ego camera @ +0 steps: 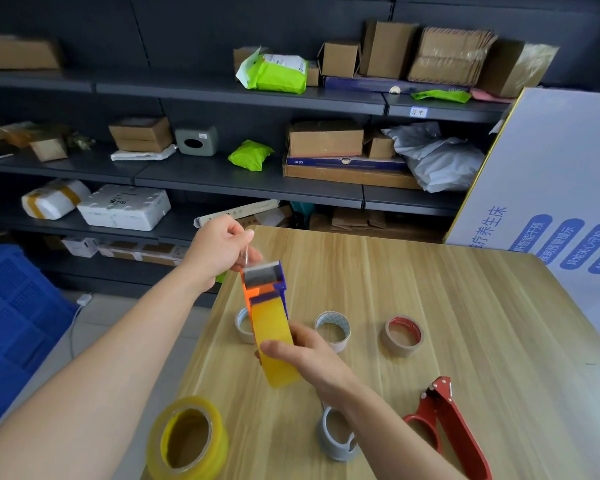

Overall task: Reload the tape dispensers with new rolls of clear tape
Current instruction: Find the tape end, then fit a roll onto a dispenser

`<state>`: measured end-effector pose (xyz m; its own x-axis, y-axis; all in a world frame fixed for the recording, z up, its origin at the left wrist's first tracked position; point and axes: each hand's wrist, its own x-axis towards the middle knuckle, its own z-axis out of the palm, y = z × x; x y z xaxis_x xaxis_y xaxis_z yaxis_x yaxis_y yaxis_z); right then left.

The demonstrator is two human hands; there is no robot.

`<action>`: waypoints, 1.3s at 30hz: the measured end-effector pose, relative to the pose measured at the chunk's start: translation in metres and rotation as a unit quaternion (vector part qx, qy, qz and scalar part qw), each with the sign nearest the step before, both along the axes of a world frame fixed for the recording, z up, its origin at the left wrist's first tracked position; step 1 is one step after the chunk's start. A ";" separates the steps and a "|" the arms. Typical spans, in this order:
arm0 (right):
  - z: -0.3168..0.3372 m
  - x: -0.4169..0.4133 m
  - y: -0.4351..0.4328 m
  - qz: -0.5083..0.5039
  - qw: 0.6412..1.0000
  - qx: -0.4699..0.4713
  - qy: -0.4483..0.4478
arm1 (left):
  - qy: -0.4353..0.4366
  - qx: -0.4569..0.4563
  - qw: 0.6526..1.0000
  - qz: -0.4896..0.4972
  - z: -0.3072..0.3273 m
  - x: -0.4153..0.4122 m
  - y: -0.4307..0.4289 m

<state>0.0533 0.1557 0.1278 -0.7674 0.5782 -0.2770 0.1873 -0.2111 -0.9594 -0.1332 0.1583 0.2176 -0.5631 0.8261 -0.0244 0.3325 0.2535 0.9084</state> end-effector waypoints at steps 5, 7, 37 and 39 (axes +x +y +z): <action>-0.002 0.012 -0.009 0.041 0.999 0.006 -0.007 | 0.074 -0.014 0.997 -0.028 0.007 0.016 -0.014; 0.000 0.015 -0.015 0.017 1.000 0.007 -0.011 | 0.108 -0.006 0.993 -0.046 0.010 0.022 -0.019; -0.002 0.025 -0.150 -0.098 0.988 0.103 0.059 | 0.102 0.107 0.987 -0.064 0.039 0.003 -0.089; 0.000 0.028 -0.156 -0.099 0.986 0.105 0.079 | 0.077 0.098 0.991 -0.044 0.030 0.000 -0.090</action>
